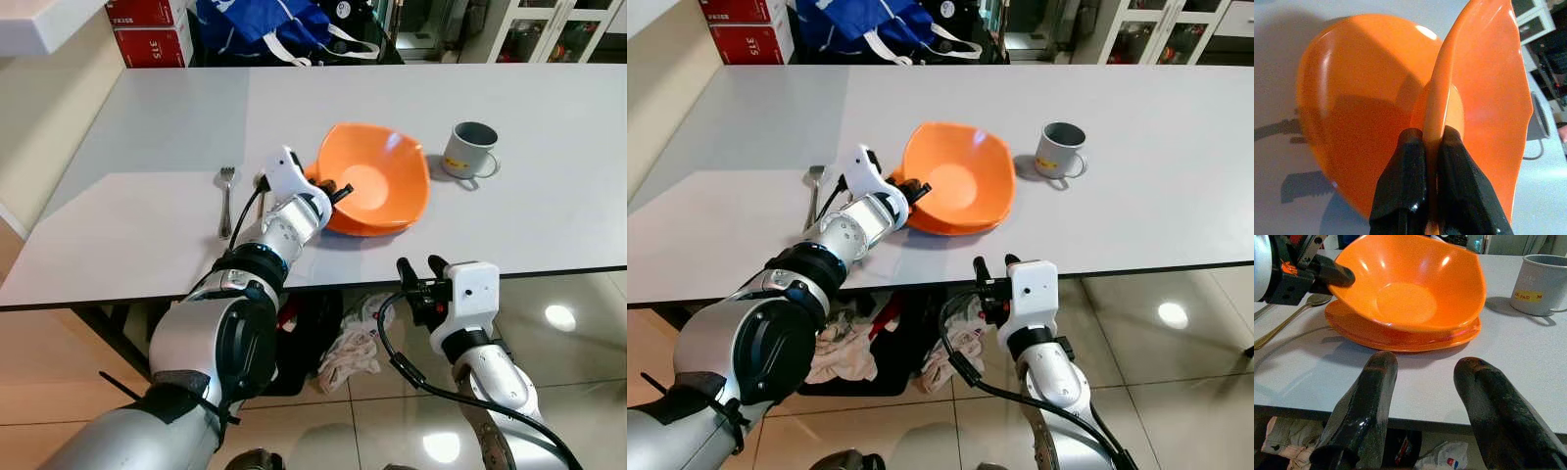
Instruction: Setting the table
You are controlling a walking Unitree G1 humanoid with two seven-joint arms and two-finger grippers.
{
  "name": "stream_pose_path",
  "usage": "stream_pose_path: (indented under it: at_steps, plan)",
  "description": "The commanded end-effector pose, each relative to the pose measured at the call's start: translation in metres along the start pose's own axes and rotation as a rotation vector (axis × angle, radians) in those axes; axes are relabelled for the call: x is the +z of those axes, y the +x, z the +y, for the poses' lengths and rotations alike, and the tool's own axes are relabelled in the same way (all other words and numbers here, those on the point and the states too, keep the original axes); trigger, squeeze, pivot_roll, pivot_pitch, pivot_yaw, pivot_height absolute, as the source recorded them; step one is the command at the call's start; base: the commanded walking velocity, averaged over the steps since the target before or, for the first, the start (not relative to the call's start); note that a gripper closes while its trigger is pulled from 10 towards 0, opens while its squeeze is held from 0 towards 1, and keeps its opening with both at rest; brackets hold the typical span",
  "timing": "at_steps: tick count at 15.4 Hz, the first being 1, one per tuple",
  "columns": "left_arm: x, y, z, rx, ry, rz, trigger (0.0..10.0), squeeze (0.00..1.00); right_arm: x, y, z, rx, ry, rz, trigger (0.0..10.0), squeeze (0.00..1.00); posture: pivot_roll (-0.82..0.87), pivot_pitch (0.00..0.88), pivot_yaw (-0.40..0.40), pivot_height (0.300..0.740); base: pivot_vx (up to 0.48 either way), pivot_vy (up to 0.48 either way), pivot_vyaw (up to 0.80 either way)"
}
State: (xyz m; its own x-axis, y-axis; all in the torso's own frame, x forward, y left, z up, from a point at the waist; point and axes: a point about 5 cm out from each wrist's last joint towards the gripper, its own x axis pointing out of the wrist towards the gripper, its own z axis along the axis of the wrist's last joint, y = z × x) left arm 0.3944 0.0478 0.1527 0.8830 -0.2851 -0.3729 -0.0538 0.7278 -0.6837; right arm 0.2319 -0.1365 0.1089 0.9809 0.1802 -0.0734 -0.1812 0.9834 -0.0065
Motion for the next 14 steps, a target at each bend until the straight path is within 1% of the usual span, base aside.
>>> stream_pose_path:
  at_steps: [1, 4, 5, 6, 14]
  plan:
    - [0.0051, -0.0001, -0.0055, 0.01, -0.012, -0.018, 0.0, 0.0, 0.0027, -0.0025, 0.0007, -0.001, -0.007, 0.0, 10.0, 0.0, -0.19, 0.053, 0.031, 0.736, 0.0, 0.0, 0.0]
    - [0.0032, 0.0001, -0.0045, 0.018, -0.026, -0.008, 0.0, 0.0, 0.0027, -0.0032, 0.0009, 0.002, -0.007, 0.004, 10.0, 0.0, -0.19, 0.055, 0.031, 0.736, 0.0, 0.0, 0.0]
    - [0.0022, 0.0001, -0.0045, 0.02, -0.02, 0.0, 6.0, 0.0, 0.0027, -0.0033, 0.0008, 0.002, -0.007, 0.004, 10.0, 0.0, -0.19, 0.055, 0.031, 0.736, 0.0, 0.0, 0.0]
    - [0.002, 0.0002, -0.0044, 0.021, -0.014, 0.001, 10.0, 0.0, 0.0026, -0.0033, 0.001, 0.002, -0.007, 0.005, 10.0, 0.0, -0.19, 0.055, 0.031, 0.736, 0.0, 0.0, 0.0]
    - [0.0021, 0.0002, -0.0043, 0.023, -0.011, -0.001, 10.0, 0.0, 0.0026, -0.0033, 0.0011, 0.002, -0.007, 0.005, 10.0, 0.0, -0.19, 0.055, 0.031, 0.736, 0.0, 0.0, 0.0]
